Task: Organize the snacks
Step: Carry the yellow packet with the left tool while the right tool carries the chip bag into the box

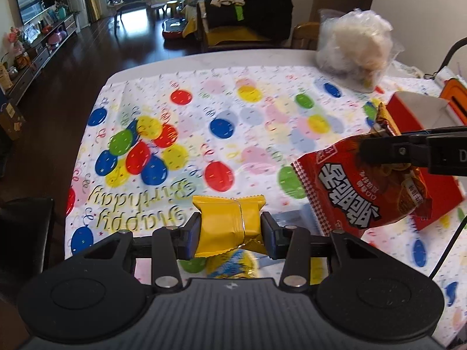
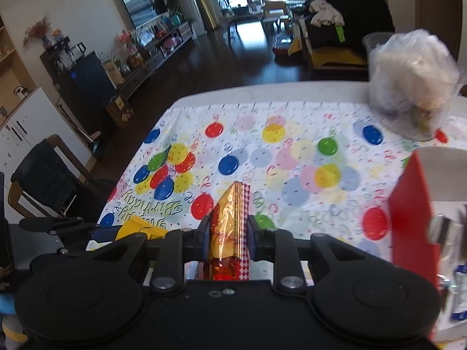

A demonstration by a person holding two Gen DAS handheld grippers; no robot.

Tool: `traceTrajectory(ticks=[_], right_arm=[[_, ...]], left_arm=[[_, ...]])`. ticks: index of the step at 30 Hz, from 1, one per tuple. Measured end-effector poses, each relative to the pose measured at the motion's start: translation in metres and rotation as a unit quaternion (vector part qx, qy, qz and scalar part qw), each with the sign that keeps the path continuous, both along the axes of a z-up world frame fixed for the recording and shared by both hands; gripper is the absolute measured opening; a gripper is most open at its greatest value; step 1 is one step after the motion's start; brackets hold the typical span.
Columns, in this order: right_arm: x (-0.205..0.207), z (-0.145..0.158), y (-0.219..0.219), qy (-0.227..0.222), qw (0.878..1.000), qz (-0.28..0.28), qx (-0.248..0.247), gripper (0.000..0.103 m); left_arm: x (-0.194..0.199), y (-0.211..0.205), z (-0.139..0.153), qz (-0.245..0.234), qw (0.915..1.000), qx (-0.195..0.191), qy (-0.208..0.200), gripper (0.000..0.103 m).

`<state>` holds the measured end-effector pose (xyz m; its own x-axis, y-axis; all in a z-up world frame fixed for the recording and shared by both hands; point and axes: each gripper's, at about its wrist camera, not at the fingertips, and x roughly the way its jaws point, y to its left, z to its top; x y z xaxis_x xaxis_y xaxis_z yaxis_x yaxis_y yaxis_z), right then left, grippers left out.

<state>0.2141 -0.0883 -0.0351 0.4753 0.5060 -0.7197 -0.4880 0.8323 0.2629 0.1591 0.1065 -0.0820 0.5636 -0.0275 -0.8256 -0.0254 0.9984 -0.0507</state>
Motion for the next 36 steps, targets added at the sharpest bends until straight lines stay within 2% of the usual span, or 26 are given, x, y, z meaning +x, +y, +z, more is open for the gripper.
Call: traceTrajectory(ticks=[10,19,27,36], right_arm=[[-0.003,0.029,-0.079,-0.024,0.999,-0.039,0.029,0.022],[0.010,0.045,-0.157,-0.052,0.994,-0.090,0.035,0.022],[0.026,0.041,-0.221,-0.056,0.989,-0.130,0.032,0.022],[0.045,0.018,-0.286,-0.038,0.986,-0.161,0.019,0.022]], left_arm=[[0.001,-0.057,0.041,-0.039,0.9990,-0.007,-0.023,0.042],[0.020,-0.137,0.067,-0.092,0.9945,-0.007,-0.049,0.042],[0.042,-0.209,0.069,-0.130,0.9902,-0.003,-0.051,0.042],[0.069,-0.276,0.049,-0.156,0.9876,0.008,-0.021,0.042]])
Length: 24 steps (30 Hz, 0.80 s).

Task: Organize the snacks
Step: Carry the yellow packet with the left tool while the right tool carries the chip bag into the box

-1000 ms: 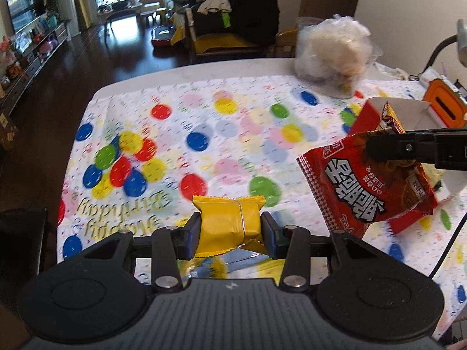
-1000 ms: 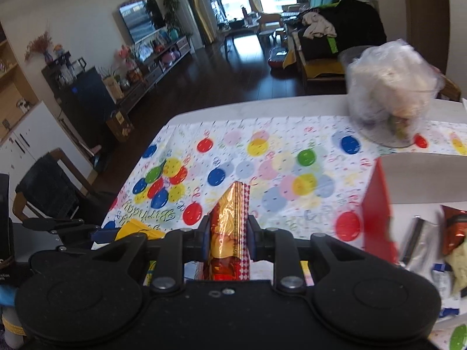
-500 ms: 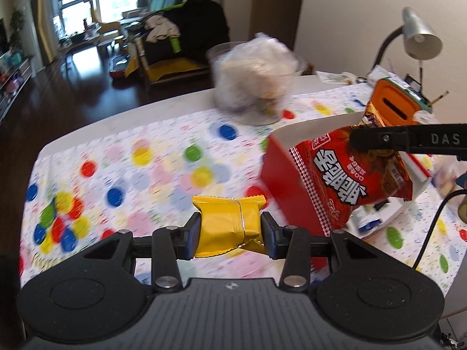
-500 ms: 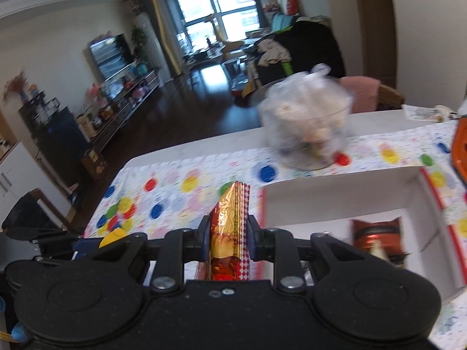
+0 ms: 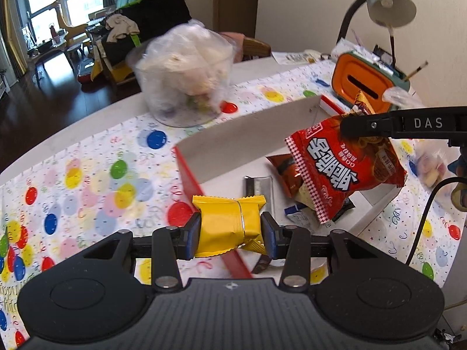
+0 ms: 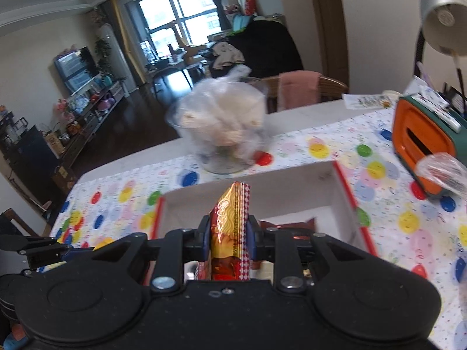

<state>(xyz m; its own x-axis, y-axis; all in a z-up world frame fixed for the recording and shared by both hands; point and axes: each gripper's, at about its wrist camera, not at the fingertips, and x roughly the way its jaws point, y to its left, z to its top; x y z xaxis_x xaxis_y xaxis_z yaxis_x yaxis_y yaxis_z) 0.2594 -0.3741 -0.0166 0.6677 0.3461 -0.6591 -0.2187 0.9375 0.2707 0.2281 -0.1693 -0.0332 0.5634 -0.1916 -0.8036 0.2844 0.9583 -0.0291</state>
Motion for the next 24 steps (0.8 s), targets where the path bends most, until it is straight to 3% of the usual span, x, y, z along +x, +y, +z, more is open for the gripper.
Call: traceTrajectory(ticks=[6,15,24], right_arm=[[0.012,-0.019,-0.034,0.021,1.000,-0.020,-0.003,0.022],[0.036,-0.053,-0.066,0.062,0.996,-0.050,0.034,0.022],[0.042,-0.060,-0.061,0.070,0.997,-0.013,0.042,0.022]], left_arm=[[0.018,-0.029,-0.015,0.005,0.9996,0.006,0.027,0.042],[0.042,-0.060,-0.036,0.011,0.9981,0.034,0.050,0.042],[0.056,-0.077,-0.060,0.007,0.9938,0.073,0.084,0.042]])
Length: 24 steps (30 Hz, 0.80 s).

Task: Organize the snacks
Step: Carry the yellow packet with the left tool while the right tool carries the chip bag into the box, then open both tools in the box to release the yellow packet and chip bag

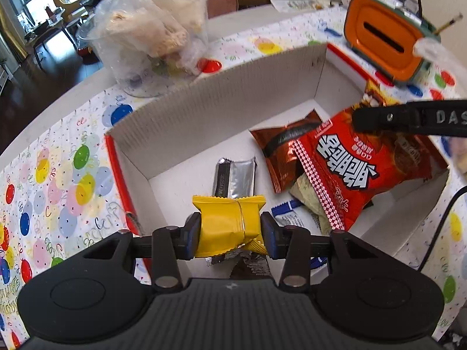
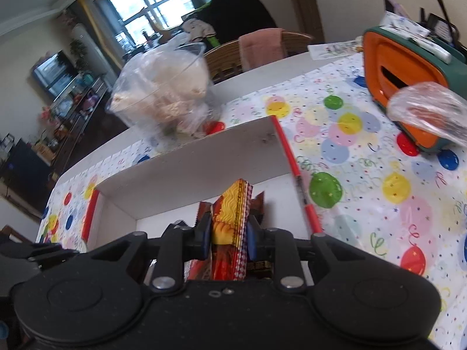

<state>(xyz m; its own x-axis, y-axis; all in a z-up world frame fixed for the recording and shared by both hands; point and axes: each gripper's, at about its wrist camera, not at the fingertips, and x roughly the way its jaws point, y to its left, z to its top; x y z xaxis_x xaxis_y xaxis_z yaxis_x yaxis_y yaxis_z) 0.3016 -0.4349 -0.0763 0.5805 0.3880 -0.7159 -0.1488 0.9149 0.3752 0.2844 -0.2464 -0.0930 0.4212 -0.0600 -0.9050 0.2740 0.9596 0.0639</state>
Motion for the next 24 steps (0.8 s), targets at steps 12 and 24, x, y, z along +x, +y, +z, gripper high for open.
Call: traceTrajectory(ticks=[12,24], right_arm=[[-0.010,0.002,0.027,0.003,0.998,0.063,-0.025,0.023],[-0.019,0.003,0.032,0.014,0.996,0.081,-0.043,0.029]], left_arm=[[0.006,-0.014,-0.015,-0.015,0.9987,0.035,0.032,0.043],[0.000,-0.006,-0.007,-0.008,0.9995,0.016,0.024,0.044]])
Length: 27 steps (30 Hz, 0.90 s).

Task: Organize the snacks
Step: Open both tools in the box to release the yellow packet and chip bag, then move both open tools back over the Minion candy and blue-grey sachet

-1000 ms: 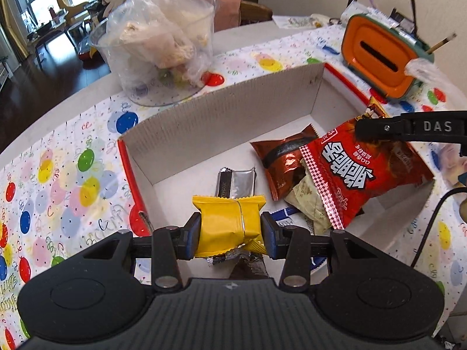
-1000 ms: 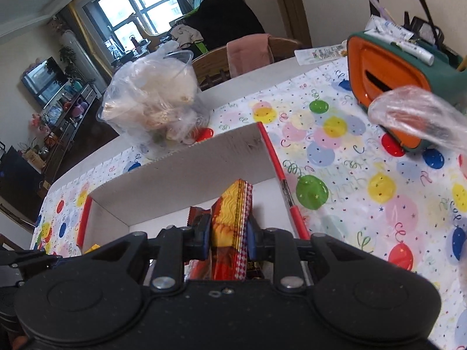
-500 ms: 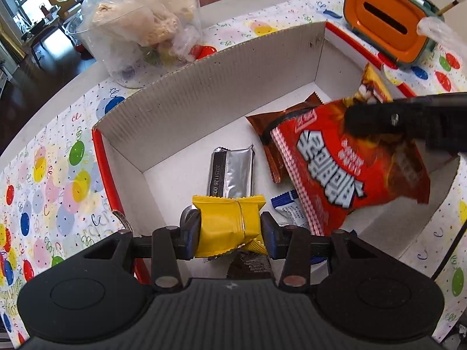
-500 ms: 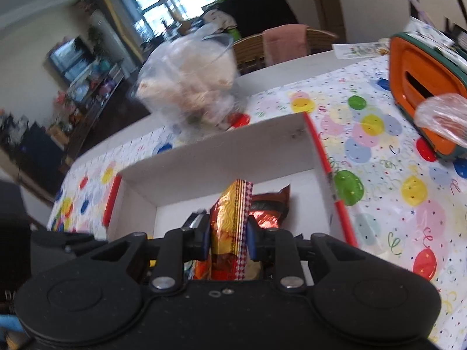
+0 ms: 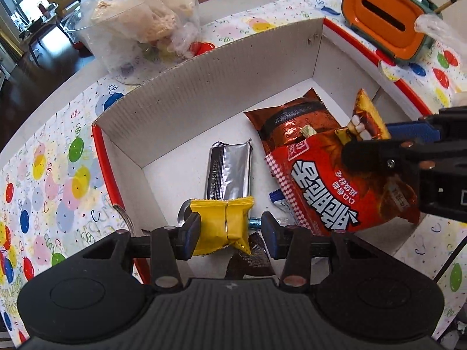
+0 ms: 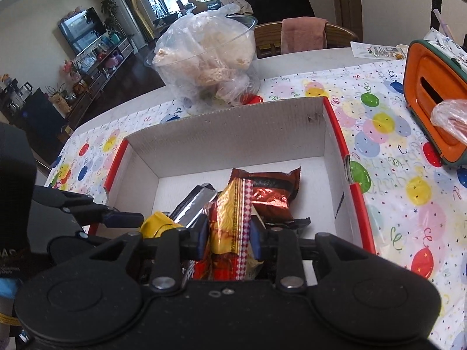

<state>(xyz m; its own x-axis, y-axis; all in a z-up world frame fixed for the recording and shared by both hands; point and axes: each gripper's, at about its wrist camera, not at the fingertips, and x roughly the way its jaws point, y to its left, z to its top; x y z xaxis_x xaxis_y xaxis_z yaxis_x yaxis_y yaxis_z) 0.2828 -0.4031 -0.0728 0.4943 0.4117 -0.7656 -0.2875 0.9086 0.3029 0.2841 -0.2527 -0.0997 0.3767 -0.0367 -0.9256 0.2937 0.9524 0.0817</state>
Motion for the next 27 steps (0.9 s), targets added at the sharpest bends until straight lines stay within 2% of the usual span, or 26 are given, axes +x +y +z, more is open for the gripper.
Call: traceTrajectory(ticks=[3,5,15,17,22,24,27], right_arm=[[-0.002,0.001,-0.001,0.009,1.000,-0.008,-0.005,0.031],[-0.005,0.003,-0.002,0.010,1.000,-0.010,-0.006,0.032],[-0.025,0.025,0.010,-0.009,1.000,-0.006,-0.011,0.042],[-0.030,0.031,0.016,-0.015,1.000,-0.001,-0.008,0.046],[-0.045,0.046,0.032,-0.036,0.999,0.010,-0.007,0.063],[-0.050,0.051,0.039,-0.044,0.999,0.016,-0.004,0.065],[-0.058,0.058,0.050,-0.051,0.998,0.026,0.003,0.071]], left_arm=[[-0.005,0.005,0.005,0.003,0.9999,-0.012,-0.006,0.045],[-0.008,0.010,0.009,0.006,0.9996,-0.024,-0.011,0.049],[-0.032,0.033,0.042,0.011,0.9961,-0.066,-0.057,0.053],[-0.038,0.039,0.049,0.014,0.9949,-0.073,-0.069,0.058],[-0.052,0.058,0.063,0.022,0.9919,-0.089,-0.088,0.058],[-0.058,0.066,0.069,0.025,0.9905,-0.093,-0.098,0.058],[-0.068,0.080,0.077,0.032,0.9877,-0.103,-0.114,0.065]])
